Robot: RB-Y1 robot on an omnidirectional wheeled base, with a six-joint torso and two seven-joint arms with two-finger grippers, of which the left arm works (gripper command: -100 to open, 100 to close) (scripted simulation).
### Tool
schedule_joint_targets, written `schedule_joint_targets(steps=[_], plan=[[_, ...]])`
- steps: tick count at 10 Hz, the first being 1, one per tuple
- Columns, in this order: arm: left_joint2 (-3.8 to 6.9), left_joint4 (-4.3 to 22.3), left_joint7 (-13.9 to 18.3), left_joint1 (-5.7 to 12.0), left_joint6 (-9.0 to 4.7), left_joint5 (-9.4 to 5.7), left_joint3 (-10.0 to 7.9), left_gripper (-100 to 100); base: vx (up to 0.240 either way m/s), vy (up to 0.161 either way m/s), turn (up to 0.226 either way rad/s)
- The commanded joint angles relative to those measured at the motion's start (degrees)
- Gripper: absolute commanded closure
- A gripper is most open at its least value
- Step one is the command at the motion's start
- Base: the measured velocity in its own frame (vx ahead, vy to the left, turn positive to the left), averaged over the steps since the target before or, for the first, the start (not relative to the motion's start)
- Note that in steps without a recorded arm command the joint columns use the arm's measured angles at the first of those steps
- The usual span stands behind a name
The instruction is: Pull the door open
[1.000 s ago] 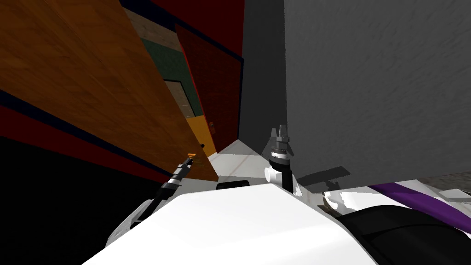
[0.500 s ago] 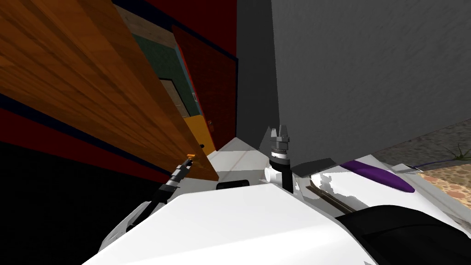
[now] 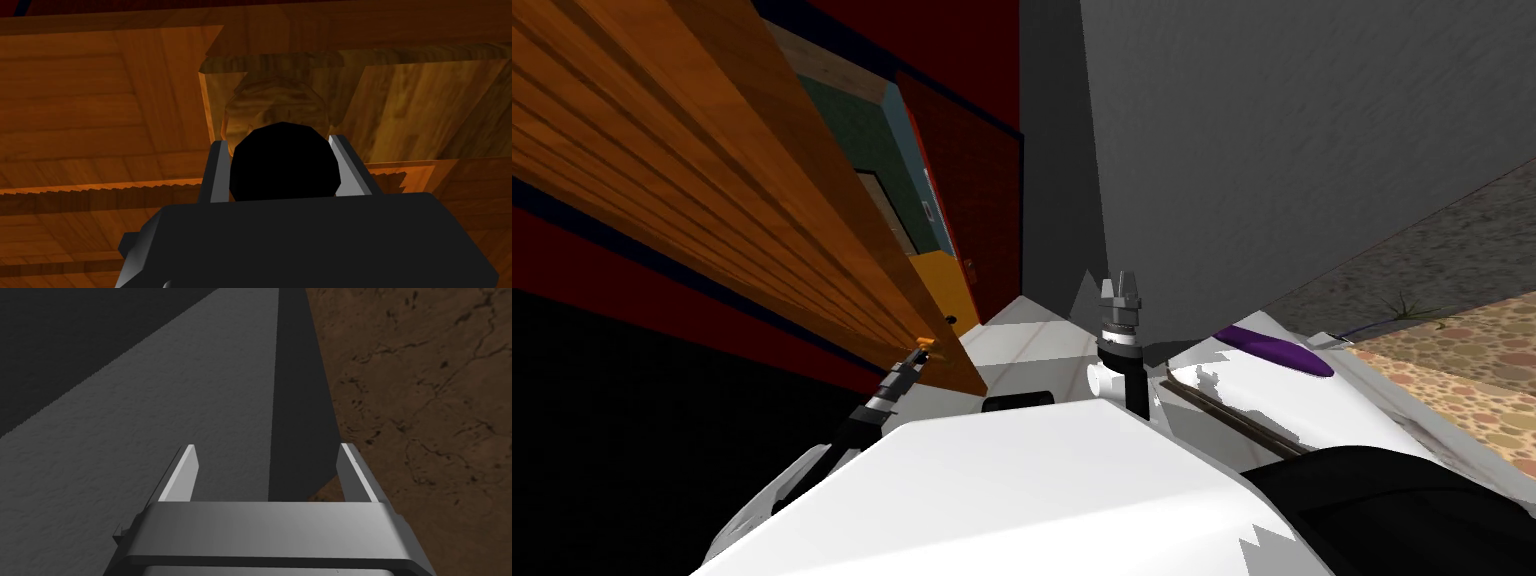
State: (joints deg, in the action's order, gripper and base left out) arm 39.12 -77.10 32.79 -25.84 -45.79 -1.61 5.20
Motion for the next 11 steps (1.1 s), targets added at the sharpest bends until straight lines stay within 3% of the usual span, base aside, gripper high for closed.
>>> schedule_joint_targets(steps=[1,2,10,11], plan=[[0.0,0.0,0.0,0.0,0.0,0.0,0.0,100,-0.076,0.037,-0.016],[-0.06,0.62,-0.15,-0.54,-1.72,0.46,0.32,100,0.012,-0.009,0.059],[-0.31,2.89,-0.9,-2.41,-8.91,2.24,1.32,100,0.044,-0.031,0.043],[-0.34,3.37,-1.05,-2.79,-10.34,2.6,1.5,100,0.042,-0.043,0.047]])
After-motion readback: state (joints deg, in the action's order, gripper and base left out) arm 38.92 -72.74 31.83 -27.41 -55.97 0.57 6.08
